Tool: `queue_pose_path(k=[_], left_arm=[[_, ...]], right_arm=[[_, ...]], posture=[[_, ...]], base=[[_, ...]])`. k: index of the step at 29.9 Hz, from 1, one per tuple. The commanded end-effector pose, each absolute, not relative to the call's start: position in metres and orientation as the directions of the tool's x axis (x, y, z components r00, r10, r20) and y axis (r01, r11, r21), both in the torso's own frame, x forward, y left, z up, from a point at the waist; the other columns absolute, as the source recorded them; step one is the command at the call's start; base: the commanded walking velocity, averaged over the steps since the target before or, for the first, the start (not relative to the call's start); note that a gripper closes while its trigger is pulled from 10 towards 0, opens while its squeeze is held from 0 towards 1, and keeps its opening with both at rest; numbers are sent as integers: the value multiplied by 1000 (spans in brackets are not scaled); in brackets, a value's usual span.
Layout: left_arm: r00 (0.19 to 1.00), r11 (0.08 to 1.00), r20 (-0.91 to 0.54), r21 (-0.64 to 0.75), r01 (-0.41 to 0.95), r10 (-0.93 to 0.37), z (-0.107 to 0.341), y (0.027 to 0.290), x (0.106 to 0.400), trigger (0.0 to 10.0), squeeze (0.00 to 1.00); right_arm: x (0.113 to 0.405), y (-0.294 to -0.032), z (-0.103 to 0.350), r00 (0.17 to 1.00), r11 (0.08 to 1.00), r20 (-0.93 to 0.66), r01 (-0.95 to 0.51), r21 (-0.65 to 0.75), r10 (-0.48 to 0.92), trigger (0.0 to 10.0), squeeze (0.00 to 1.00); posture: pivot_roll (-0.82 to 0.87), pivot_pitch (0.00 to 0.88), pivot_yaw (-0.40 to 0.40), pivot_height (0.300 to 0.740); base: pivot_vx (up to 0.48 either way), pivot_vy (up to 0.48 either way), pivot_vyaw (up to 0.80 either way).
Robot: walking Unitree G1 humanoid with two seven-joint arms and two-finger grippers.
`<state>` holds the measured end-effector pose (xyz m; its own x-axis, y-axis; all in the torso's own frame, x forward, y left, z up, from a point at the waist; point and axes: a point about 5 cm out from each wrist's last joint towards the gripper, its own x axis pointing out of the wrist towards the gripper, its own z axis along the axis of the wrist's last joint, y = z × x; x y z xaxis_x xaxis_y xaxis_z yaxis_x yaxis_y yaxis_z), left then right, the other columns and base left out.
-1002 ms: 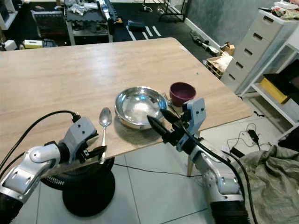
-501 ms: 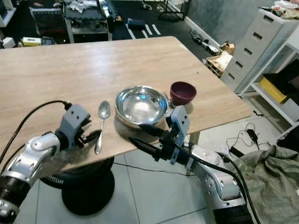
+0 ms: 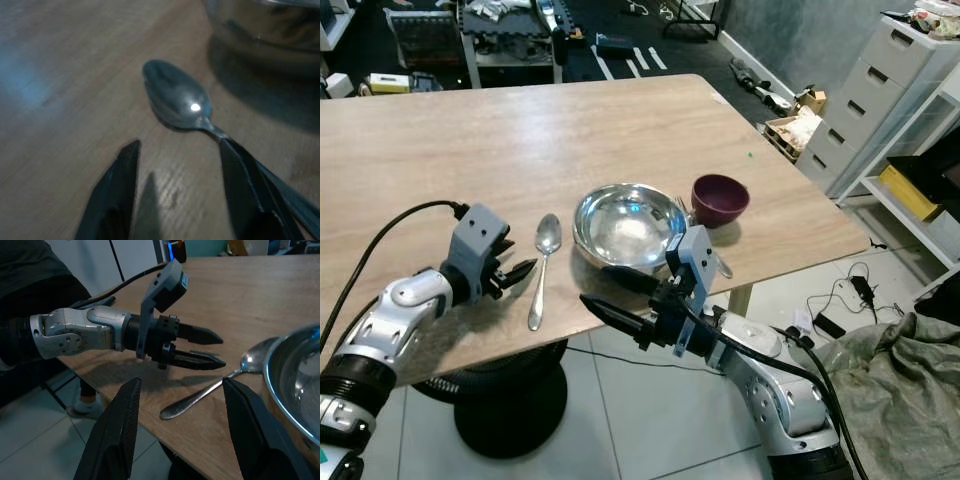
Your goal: Setting the table
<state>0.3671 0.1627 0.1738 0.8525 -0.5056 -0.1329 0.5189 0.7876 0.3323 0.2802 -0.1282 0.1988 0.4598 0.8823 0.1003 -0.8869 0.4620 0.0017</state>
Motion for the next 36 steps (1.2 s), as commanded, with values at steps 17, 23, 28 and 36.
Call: queue_pose_path(k=[17,23,28,36], left_arm=[[669,541,-353,400,740,-654,158,182,304,10000,0],[671,560,-372,371,741,-642,160,181,306,10000,0],[650,563,-380,325,760,-658,156,174,314,10000,0],[627,559,-379,285,779,-680,150,152,338,10000,0]], right_arm=[[283,-123,199,466,467,120,-884,20,877,10000,0],[281,-125,198,476,477,119,-879,22,872,10000,0],[281,-126,198,481,482,118,-876,24,869,10000,0],[282,-125,201,489,490,124,-871,22,863,10000,0]], posture=[[57,120,20,740],[52,122,26,740],[51,130,23,740],[36,144,27,740]], base=[[0,0,0],[0,0,0],[0,0,0],[0,0,0]])
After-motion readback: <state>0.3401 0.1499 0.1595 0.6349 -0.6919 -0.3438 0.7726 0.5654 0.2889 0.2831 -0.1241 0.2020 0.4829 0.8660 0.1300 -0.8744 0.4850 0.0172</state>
